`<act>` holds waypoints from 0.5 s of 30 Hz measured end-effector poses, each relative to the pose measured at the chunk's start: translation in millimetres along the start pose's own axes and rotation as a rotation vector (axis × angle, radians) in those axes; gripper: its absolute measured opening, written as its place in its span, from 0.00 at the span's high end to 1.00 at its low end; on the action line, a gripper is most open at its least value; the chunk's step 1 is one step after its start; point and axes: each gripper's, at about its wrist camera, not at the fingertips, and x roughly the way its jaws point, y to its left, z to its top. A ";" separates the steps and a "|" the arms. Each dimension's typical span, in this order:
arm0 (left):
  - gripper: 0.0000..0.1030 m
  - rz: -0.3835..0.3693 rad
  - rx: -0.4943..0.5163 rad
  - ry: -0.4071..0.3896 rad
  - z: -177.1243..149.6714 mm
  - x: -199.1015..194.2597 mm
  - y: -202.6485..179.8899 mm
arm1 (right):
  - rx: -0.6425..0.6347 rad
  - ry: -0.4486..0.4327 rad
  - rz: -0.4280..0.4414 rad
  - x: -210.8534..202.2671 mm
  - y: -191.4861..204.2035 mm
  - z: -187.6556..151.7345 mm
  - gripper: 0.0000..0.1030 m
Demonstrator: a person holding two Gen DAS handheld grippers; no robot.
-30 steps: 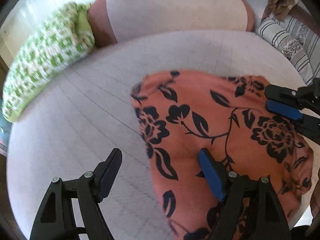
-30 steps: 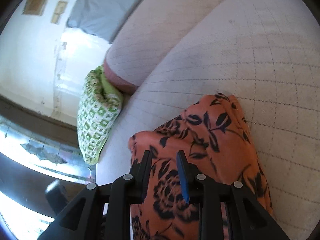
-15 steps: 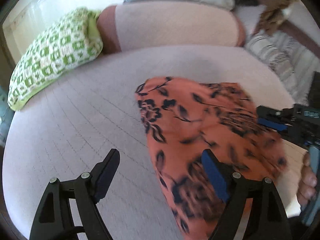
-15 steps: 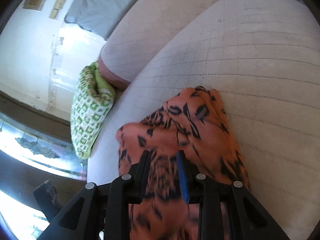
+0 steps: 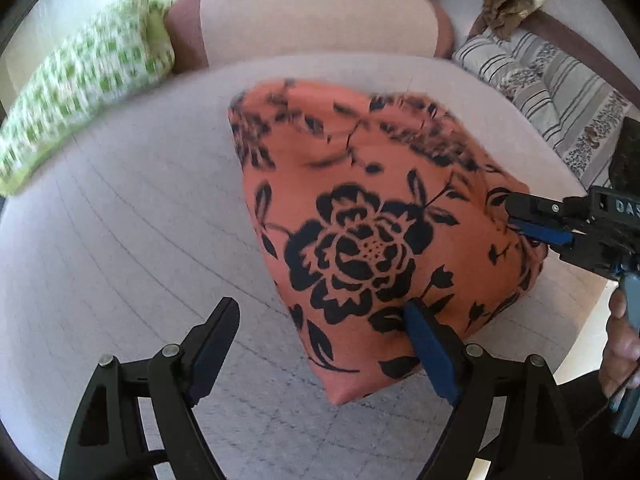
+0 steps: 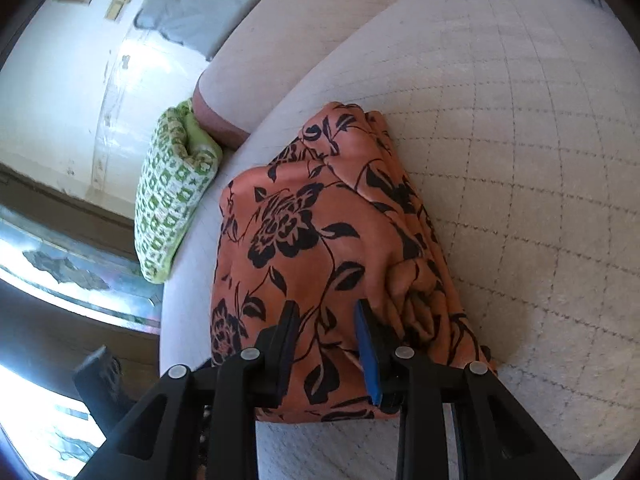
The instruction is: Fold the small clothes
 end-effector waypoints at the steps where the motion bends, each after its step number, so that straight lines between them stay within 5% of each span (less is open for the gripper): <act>1: 0.17 0.020 0.014 -0.034 -1.2 -11.8 -2.0 | 0.002 -0.008 0.014 -4.4 1.2 0.8 0.68; 3: 0.17 0.062 0.030 -0.098 -2.1 -29.9 -2.3 | -0.015 -0.036 0.029 -12.1 5.5 1.8 0.60; 5: 0.17 0.090 0.021 -0.143 2.3 -38.0 2.5 | -0.038 -0.085 0.033 -22.7 11.8 2.5 0.38; 15: 0.17 0.153 -0.037 -0.214 16.1 -44.2 17.2 | -0.107 -0.166 0.040 -55.6 40.4 -4.0 0.37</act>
